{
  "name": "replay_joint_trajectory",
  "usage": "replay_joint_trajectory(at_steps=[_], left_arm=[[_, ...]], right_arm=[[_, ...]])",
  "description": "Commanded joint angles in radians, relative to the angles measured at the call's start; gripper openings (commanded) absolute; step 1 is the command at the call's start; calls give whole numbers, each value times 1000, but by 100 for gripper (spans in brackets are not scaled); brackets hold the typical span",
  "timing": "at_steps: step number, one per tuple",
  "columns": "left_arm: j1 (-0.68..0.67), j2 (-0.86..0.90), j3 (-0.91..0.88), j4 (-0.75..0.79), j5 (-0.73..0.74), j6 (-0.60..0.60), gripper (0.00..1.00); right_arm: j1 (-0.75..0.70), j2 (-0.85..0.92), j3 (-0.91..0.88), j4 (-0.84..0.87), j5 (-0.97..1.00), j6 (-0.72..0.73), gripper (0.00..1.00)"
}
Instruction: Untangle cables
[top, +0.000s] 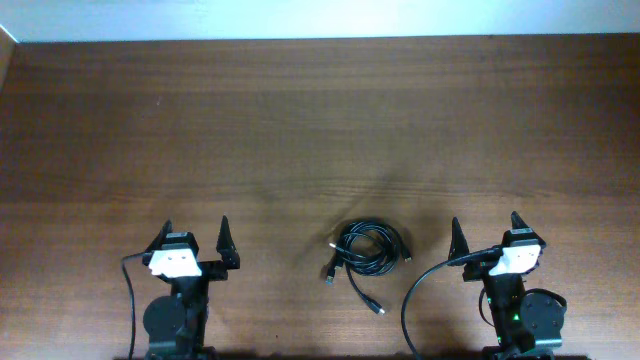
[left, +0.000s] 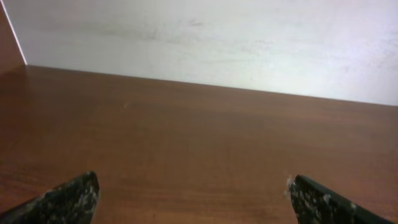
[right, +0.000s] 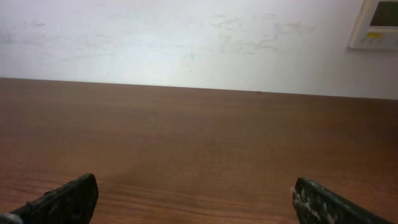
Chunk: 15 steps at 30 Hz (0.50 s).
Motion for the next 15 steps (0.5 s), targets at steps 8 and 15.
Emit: replay_joint_trajectory(at_steps=[8,15], left_arm=[[-4,27,205,-307,49,17,99],[-4,148,323,-412,127,43,99]], right_arm=[[8,-10,-5,-3,-21,-3,99],[8,-10,-5,-3,-21,-3,99]])
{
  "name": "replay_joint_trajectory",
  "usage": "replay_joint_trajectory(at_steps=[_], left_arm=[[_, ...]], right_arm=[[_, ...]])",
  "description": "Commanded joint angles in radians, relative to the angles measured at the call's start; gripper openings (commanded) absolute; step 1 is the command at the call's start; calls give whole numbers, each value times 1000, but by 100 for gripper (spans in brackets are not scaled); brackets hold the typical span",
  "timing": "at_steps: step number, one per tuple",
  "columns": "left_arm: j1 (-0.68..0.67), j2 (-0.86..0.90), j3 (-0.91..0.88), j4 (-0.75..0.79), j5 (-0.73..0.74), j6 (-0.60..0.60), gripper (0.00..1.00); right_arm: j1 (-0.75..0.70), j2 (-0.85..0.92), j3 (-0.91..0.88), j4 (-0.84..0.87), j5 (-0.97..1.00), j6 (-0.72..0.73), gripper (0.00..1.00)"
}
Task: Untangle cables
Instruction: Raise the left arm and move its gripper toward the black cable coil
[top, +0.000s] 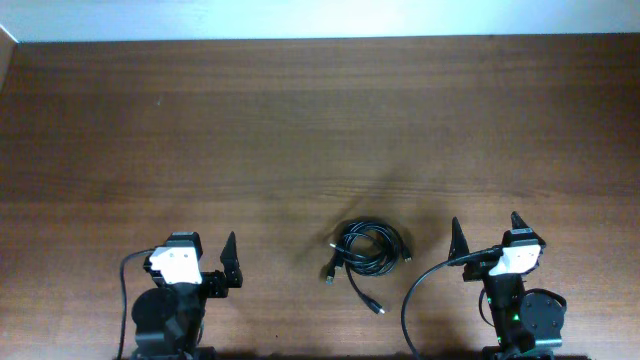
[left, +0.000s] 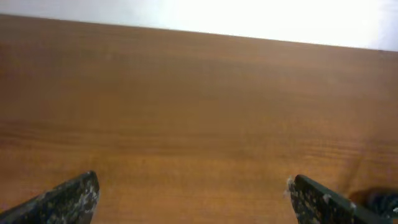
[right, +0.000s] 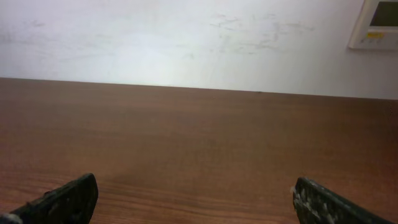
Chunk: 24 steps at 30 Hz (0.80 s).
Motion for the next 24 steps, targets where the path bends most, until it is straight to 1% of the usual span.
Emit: replay_joint_trajectory(at_steps=[1,4,6,10,19,22,24], left_arm=[[-4,69,80,-4,48,28,99],[-4,147,134,-21,70,62,99],[-4,238,200,-80,69,87,99],[-4,386,296,-127,69,88,99],[-5,578,426,-217,70,131,99],[-5,637,464,-232,116,179,99],[-5,673,489,-245,134,182,99]], right_arm=[[8,-11,-5,-4,-21,-4,99],[8,-11,-5,-4,-21,-4,99],[8,-11,-5,-4,-21,-4,99],[8,-10,-5,-4,-21,-4,99],[8,-10,-5,-4,-21,-4,99],[8,-10,-5,-4,-21,-4,99],[8,-10,-5,-4,-21,-4,99]])
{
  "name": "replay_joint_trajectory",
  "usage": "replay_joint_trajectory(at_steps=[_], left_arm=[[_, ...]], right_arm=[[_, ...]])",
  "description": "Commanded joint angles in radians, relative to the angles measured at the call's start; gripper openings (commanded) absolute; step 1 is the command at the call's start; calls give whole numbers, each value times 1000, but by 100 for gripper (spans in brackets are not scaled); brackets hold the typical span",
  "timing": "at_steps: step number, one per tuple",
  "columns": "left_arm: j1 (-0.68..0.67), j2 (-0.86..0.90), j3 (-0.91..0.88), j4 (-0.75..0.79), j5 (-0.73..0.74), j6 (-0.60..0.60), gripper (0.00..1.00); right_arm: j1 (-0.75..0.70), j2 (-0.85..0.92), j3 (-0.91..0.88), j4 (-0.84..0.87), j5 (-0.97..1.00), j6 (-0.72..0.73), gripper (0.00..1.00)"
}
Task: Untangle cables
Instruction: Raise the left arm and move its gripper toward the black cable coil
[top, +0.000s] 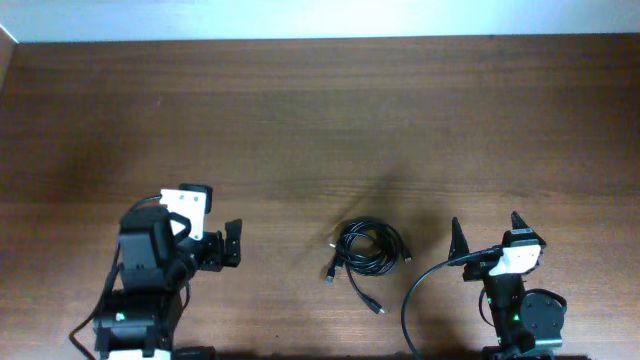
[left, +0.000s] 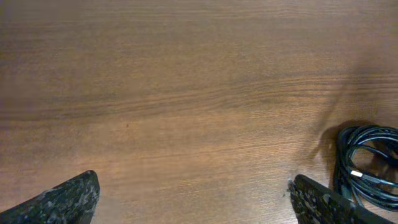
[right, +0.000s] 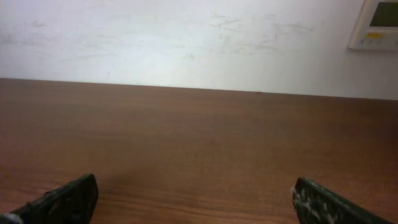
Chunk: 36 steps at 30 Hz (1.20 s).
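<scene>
A bundle of black cables (top: 370, 250) lies coiled on the wooden table (top: 320, 120), near the front and between the two arms. Two plug ends stick out of it toward the front left. In the left wrist view the coil (left: 368, 167) shows at the right edge, just past the right fingertip (left: 320, 200). My left gripper (top: 215, 245) is open, tilted down at the bare wood left of the cables, nothing between its fingers. My right gripper (top: 485, 232) is open right of the bundle; its wrist view shows only table and wall, no cable.
A white wall (right: 186, 37) runs along the table's far edge, with a pale wall panel (right: 376, 22) at the top right of the right wrist view. Each arm trails a black cord (top: 415, 300) of its own at the front edge.
My left arm has risen and shifted forward over the table, its camera pitched further down, so the cable coil now shows at its right edge. The right arm and the cables have not moved.
Both grippers first rested open at the front edge, looking level at the far wall. Then the left wrist was tipped down toward the table while the right stayed put. Now the left gripper looks steeply down beside the coil. The cables have lain untouched throughout.
</scene>
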Motion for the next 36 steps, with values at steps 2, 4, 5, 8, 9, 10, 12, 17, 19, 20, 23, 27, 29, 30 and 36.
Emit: replay_joint_trajectory(at_steps=[2,4,5,8,9,10,12,17,19,20,23,27,29,30,36], left_arm=[[-5,83,82,-29,85,59,99],[-5,125,116,-45,112,78,99],[-5,149,137,-54,117,80,99],[-15,213,200,-99,148,98,99],[-28,225,218,-108,148,102,99],[-42,232,229,-111,148,102,99],[-82,245,248,-113,147,105,99],[-168,285,265,-113,147,114,99],[-198,318,288,-116,147,114,99],[-208,331,299,-119,147,120,99],[-250,402,358,-157,144,124,99],[-269,496,426,-224,144,136,99],[-280,536,449,-241,143,138,99],[-281,546,449,-241,143,138,99],[-280,564,449,-243,143,138,99]], right_arm=[[8,-8,-5,-4,-21,-3,99],[8,-8,-5,-4,-21,-3,99],[8,-8,-5,-4,-21,-3,99],[8,-8,-5,-4,-21,-3,99],[8,-8,-5,-4,-21,-3,99],[8,-9,-5,-4,-21,-3,99],[8,-9,-5,-4,-21,-3,99],[8,-9,-5,-4,-21,-3,99],[8,-8,-5,-4,-21,-3,99],[8,-8,-5,-4,-21,-3,99],[8,-8,-5,-4,-21,-3,99],[8,-9,-5,-4,-21,-3,99],[8,-8,-5,-4,-21,-3,99],[8,-8,-5,-4,-21,-3,99],[8,-8,-5,-4,-21,-3,99]])
